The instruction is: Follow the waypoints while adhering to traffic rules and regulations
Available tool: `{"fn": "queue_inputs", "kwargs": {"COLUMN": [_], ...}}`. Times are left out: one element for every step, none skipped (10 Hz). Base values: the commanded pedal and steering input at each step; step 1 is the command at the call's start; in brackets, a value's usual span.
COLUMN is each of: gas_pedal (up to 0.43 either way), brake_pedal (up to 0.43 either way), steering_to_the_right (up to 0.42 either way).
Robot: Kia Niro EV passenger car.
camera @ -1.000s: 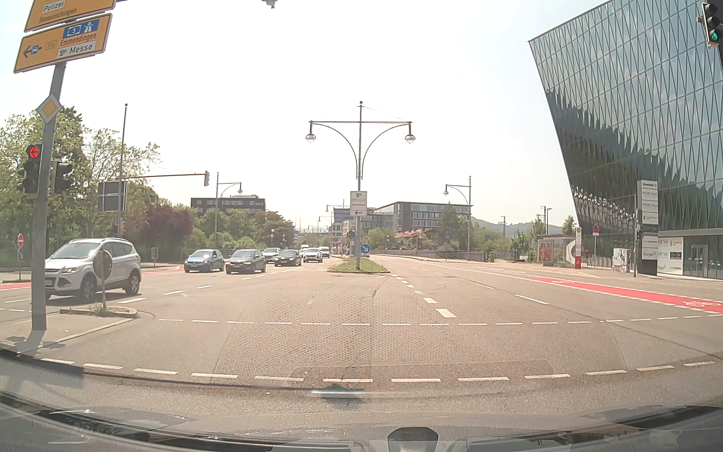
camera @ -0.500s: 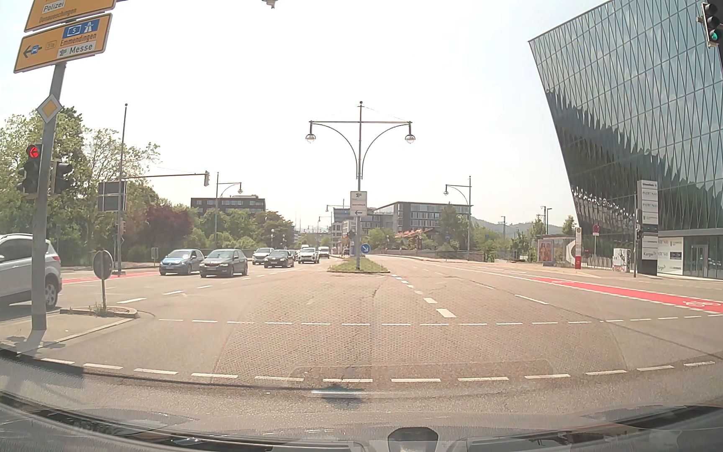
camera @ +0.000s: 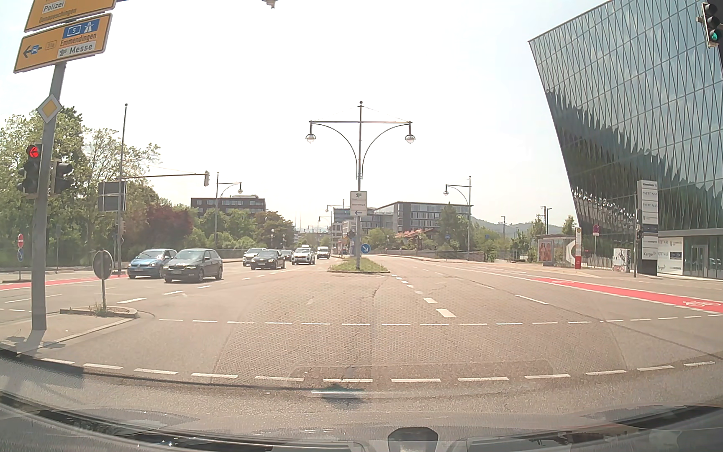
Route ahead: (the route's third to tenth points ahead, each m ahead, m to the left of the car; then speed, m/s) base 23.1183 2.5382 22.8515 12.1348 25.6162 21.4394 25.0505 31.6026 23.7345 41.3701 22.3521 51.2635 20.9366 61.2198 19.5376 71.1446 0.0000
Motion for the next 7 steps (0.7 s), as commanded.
{"fn": "queue_inputs", "kwargs": {"gas_pedal": [0.0, 0.0, 0.0, 0.0, 0.0, 0.0, 0.0], "brake_pedal": [0.25, 0.25, 0.256, 0.25, 0.25, 0.256, 0.25], "steering_to_the_right": [-0.006, -0.006, -0.006, -0.006, -0.006, -0.006, -0.006]}}
